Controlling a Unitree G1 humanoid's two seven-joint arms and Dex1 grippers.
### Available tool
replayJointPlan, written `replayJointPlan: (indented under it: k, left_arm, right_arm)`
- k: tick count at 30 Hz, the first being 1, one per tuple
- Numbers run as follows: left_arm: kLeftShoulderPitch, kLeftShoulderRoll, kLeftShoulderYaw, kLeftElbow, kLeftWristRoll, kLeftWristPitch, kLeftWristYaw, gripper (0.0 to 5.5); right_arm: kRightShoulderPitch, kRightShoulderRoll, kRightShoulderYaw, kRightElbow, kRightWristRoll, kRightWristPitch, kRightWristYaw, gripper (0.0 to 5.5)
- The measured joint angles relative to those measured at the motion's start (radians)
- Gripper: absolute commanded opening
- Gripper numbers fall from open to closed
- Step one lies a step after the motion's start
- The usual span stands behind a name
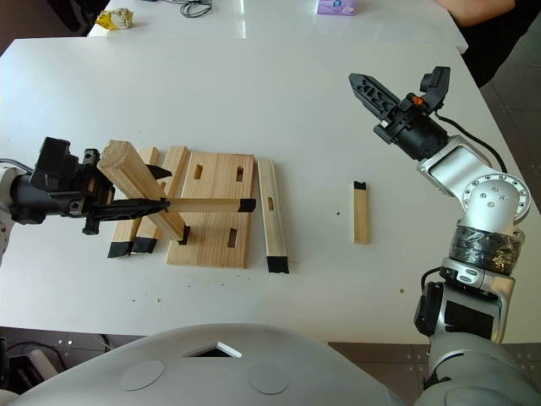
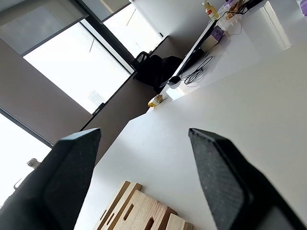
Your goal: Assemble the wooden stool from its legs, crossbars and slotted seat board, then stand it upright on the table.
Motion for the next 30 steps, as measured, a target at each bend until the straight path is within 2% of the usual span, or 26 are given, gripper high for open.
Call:
replayJointPlan:
  k: [18,30]
  left_arm:
    - [0.013,-0.104,-0.078,-0.037,0.006,-0.041,0.131,2.05]
    - [0.087,-0.006,0.007,0.02,0.008,-0.127,0.023,2.05]
  right_arm:
    - [-0.102,0.029,0.007,0.059,-0.109,0.018,0.067,3.36]
    - [-0.078,0.036,-0.033,0.035,-0.135,0.019,0.079,3.36]
